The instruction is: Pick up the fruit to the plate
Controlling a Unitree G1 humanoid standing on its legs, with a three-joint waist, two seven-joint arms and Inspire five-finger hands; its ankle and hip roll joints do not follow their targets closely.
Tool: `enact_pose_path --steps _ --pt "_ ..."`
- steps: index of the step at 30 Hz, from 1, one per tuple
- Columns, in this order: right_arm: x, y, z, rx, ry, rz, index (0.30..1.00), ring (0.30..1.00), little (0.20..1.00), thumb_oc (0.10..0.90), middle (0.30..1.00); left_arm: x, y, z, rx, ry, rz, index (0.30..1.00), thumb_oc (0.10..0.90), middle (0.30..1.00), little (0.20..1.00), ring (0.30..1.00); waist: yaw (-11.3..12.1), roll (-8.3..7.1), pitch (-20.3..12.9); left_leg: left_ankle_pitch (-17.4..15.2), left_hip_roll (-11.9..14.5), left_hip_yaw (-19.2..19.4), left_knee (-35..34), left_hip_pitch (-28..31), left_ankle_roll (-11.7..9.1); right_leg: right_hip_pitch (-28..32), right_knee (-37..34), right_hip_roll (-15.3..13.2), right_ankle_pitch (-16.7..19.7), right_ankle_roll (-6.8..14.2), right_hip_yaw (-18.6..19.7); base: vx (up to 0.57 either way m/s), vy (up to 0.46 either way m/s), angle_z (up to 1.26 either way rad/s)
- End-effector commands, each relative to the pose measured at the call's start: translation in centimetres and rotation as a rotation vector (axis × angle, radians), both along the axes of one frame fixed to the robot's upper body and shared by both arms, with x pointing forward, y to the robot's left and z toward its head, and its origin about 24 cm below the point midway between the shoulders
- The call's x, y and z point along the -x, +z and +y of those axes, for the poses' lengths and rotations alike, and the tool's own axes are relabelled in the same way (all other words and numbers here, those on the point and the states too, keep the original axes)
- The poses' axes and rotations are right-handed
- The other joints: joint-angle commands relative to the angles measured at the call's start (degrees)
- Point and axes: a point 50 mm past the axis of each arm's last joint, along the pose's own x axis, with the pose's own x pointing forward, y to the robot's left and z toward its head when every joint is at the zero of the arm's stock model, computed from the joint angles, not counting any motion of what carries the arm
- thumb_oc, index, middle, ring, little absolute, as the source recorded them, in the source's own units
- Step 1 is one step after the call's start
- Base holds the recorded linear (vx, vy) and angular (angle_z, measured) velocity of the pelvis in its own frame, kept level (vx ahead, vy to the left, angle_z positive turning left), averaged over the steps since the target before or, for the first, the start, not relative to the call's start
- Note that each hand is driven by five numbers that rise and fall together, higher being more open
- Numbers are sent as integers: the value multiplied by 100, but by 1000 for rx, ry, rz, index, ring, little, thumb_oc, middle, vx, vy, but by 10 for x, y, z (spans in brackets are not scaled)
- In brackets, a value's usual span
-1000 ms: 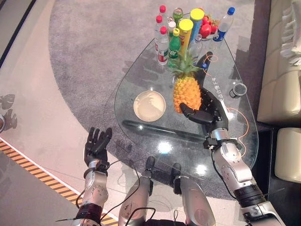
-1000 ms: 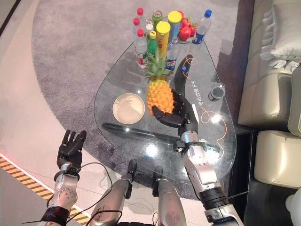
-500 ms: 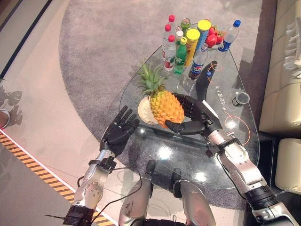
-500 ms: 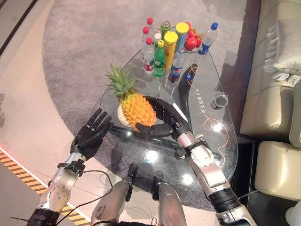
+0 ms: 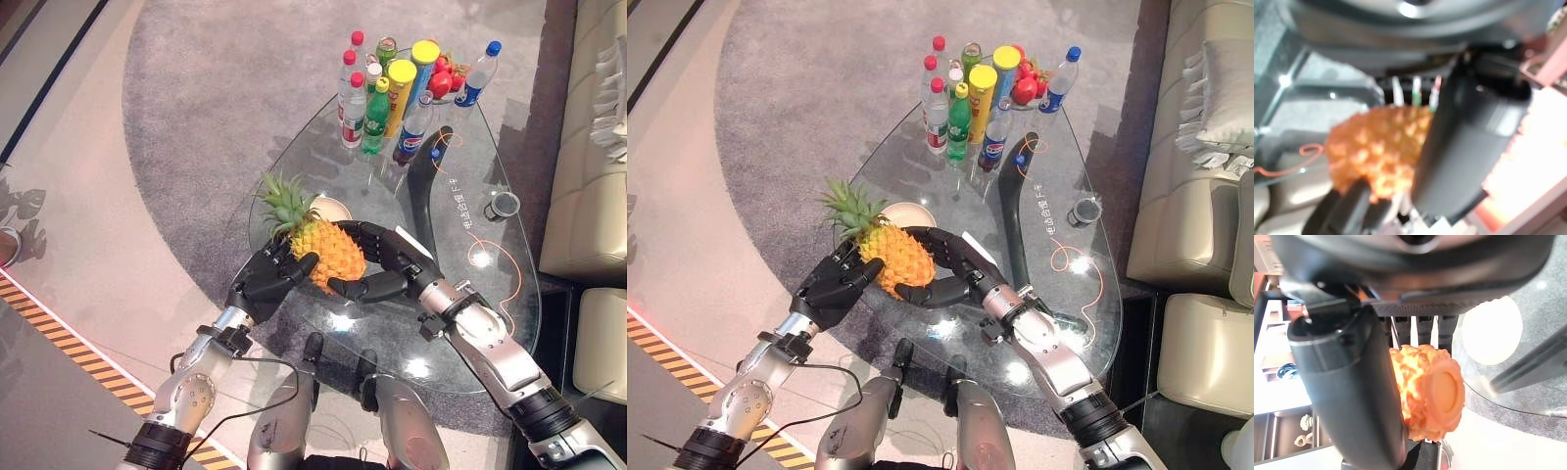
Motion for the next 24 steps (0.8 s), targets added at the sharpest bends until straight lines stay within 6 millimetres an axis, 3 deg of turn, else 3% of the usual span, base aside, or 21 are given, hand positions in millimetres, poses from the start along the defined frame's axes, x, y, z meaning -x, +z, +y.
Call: enact_pose_path --steps 1,15,24 --pt "20 48 43 -91 284 -219 300 300 200 100 300 5 37 -11 88 -47 -196 900 800 900 900 900 -124 -294 -747 -502 -284 3 718 -117 101 616 -708 152 252 142 128 47 19 1" --pt "34 31 56 16 441 -151 300 300 200 100 300 7 61 -2 203 48 -308 900 800 900 900 900 -69 -314 -698 -488 -319 -41 682 -108 106 607 -690 129 225 167 128 5 1 0" --pt "39 25 64 55 535 -125 300 300 200 100 300 11 74 4 430 83 -382 900 800 900 900 900 19 -374 -705 -530 -330 -129 702 -72 87 658 -671 123 174 158 113 26 -9 3"
